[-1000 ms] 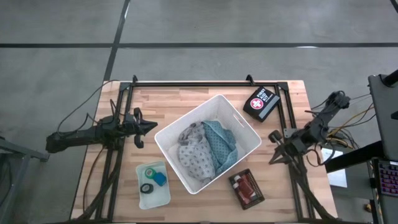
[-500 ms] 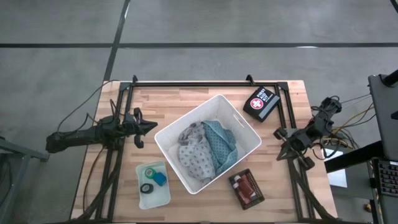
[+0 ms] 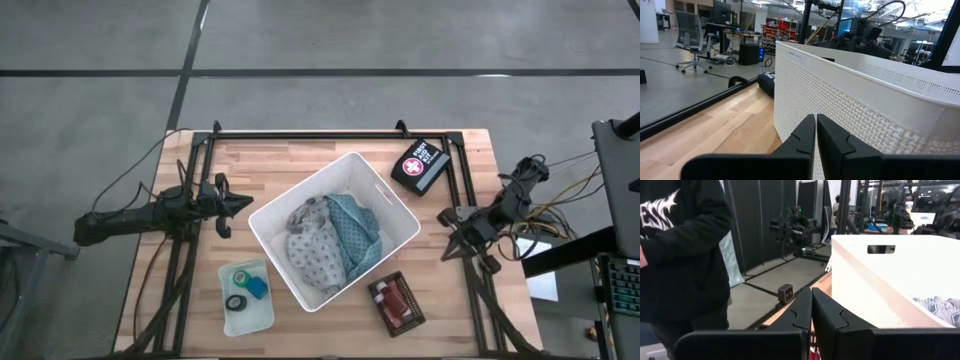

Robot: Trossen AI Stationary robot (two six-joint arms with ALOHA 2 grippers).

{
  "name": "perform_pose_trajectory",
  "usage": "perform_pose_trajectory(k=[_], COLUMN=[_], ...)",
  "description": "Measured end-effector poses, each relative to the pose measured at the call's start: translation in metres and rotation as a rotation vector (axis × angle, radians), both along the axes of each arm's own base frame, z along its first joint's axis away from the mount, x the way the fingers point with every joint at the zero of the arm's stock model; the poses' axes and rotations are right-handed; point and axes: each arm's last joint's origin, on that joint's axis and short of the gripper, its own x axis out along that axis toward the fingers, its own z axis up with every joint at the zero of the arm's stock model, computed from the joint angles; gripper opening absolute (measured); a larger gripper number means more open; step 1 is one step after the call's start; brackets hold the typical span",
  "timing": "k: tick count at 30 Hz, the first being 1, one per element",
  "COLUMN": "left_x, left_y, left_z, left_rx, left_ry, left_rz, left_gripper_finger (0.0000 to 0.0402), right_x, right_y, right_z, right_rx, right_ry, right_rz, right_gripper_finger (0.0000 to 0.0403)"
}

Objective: Pick & place medical supplies in basket/bin
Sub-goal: Return to Home Position

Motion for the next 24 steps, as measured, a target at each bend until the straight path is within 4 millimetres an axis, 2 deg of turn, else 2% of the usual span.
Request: perform_pose_trajectory(k=[16,24], left_x=[0.0,0.0], left_y=[0.0,0.0], left_z=[0.0,0.0], left_rx=[0.0,0.0], left_ry=[0.0,-0.001], left_rz=[0.0,0.0], left_gripper_finger=[0.0023,0.0023], right_x=[0.013,0.014], right_y=[0.011,0.014], right_z=[-0.045,-0.049], right_rx=[0.001,-0.024], right_ry=[0.048,0.019], right_rz=[-0.038,0.005], right_gripper_finger=[0.0008,0.0008])
